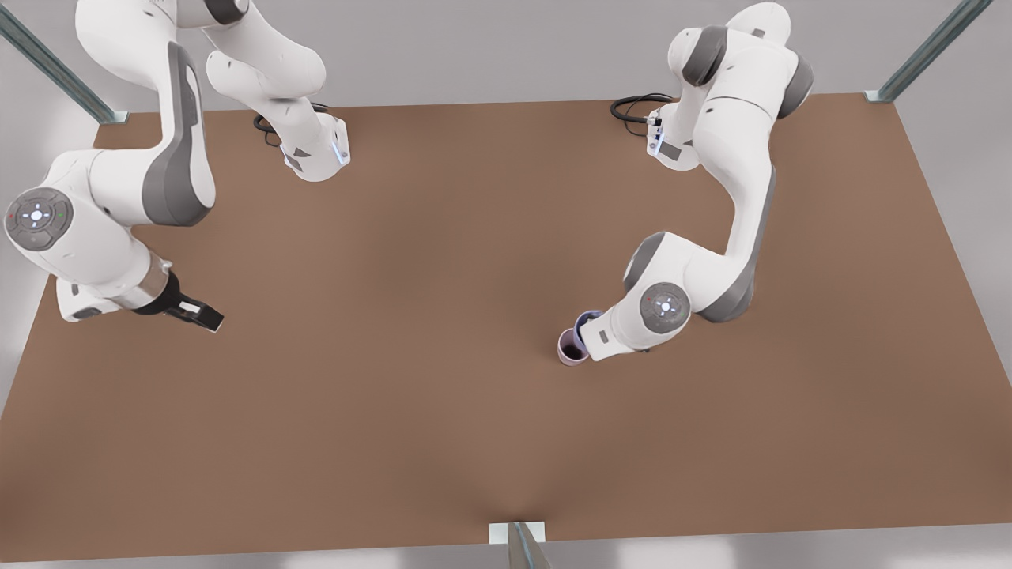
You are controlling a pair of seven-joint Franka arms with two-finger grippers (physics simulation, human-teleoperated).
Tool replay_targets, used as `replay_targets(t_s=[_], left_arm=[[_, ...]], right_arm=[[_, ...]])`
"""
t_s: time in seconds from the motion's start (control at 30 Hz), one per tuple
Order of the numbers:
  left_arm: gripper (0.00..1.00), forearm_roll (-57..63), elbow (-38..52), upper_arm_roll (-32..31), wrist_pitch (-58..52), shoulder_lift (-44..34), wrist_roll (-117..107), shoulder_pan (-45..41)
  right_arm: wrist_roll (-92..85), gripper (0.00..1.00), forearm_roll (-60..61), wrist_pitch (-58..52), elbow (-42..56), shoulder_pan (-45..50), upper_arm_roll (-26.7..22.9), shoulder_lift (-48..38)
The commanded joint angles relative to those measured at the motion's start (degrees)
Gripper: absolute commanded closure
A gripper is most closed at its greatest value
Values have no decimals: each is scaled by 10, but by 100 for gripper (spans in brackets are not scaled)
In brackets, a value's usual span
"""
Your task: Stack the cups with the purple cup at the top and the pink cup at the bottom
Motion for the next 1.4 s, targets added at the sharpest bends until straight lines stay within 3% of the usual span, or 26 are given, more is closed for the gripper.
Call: replay_targets(t_s=[0.0,0.1,0.37,0.43,1.37], left_arm=[[79,-1,6,0,-3,8,-402,-3],[79,0,-17,-1,-3,8,-401,-3],[79,-15,-26,-11,4,9,-407,-4],[79,-18,-26,-11,10,10,-407,-3],[79,-14,-44,-10,42,9,-398,5]], right_arm=[[-214,0,-2,13,5,2,0,2],[-214,0,-20,-5,43,7,4,24],[-223,0,9,-27,38,-8,-6,14],[-383,0,9,-26,40,-11,-6,14],[-383,0,14,-25,56,-12,-6,23]])
